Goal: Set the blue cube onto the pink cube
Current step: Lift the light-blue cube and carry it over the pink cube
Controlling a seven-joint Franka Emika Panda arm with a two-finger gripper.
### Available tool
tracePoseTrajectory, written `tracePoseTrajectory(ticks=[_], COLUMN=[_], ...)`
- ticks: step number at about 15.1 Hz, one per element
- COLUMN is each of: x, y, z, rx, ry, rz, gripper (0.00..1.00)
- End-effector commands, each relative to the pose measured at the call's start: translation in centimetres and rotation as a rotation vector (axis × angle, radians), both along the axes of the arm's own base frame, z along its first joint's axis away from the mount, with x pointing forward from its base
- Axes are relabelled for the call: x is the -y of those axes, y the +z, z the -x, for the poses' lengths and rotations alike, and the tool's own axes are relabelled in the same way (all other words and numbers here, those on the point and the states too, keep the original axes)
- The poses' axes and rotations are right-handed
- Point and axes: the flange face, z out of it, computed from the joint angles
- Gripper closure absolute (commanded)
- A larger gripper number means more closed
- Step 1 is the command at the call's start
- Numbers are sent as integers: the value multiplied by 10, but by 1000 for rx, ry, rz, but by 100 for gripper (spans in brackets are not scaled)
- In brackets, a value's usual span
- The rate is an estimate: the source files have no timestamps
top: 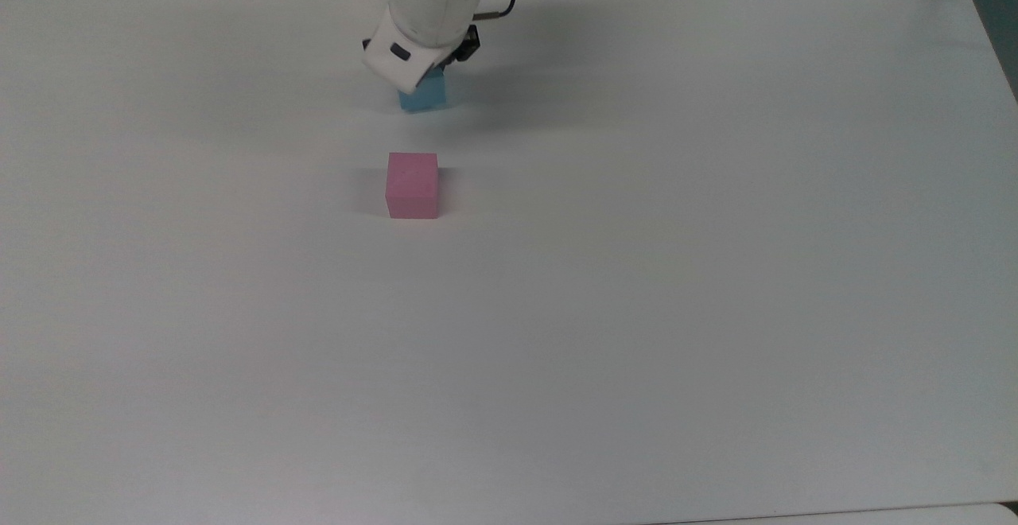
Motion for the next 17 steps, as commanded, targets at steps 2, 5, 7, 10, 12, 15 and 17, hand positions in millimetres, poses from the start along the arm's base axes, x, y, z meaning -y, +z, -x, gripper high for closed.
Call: tracePoseTrajectory(ticks=[2, 5, 7, 10, 12, 15, 17], x=[31, 39, 39, 47, 44, 38, 33], y=[103, 127, 127, 121, 112, 90, 78], z=[-27, -47, -66, -98, -110, -116, -118], rx=[64, 127, 140, 160, 157, 133, 116], ry=[-72, -106, -117, -160, -162, -156, -149], rz=[-78, -85, -71, -64, -62, -52, -47], gripper=[41, 40, 40, 40, 40, 40, 39])
